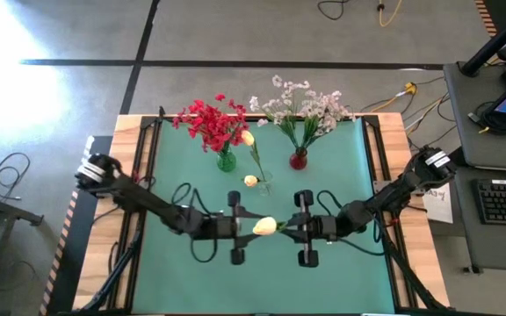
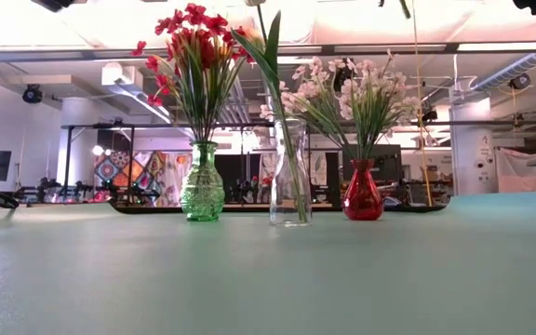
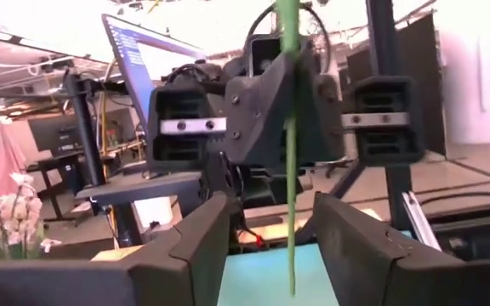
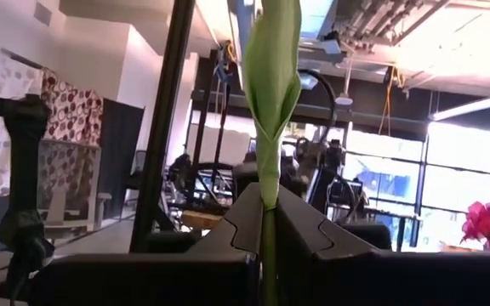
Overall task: Sort flowers into vase by color
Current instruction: Put the yellow flower into the transparent vase
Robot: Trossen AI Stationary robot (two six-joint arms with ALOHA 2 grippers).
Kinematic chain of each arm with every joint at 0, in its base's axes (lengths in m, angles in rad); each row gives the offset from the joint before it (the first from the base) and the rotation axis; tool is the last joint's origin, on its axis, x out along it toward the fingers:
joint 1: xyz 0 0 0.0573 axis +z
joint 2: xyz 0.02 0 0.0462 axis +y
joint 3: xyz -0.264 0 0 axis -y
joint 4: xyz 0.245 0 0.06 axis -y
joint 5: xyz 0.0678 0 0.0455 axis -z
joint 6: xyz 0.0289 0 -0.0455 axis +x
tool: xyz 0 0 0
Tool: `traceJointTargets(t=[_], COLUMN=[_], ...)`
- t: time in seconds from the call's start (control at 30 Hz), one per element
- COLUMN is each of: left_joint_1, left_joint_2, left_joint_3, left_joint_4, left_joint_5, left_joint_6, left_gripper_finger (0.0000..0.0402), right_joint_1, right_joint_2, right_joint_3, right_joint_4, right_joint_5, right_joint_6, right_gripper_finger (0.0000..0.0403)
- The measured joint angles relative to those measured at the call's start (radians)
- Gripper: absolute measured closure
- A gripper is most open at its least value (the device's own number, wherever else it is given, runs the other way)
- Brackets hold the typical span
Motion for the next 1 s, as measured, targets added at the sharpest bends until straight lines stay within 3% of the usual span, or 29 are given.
traceJointTargets(t=[0.3,0.73,0.87,1.0], left_joint_1=[0.028,0.064,0.076,0.082], left_joint_2=[0.165,0.211,0.211,0.211], left_joint_3=[0.157,0.229,0.229,0.229], left_joint_4=[0.028,0.029,0.029,0.024], left_joint_5=[0.093,0.122,0.122,0.122], left_joint_6=[-0.002,-0.027,-0.033,-0.045], left_gripper_finger=[0.0231,0.0239,0.0262,0.032], right_joint_1=[0.0,0.0,0.0,0.0], right_joint_2=[0.0,0.0,0.0,0.0], right_joint_3=[0.016,0.017,0.017,0.017], right_joint_4=[-0.004,0.002,0.002,0.002], right_joint_5=[-0.001,-0.001,-0.001,-0.002], right_joint_6=[-0.051,-0.077,-0.087,-0.088], right_gripper_finger=[0.0391,0.0391,0.0391,0.039])
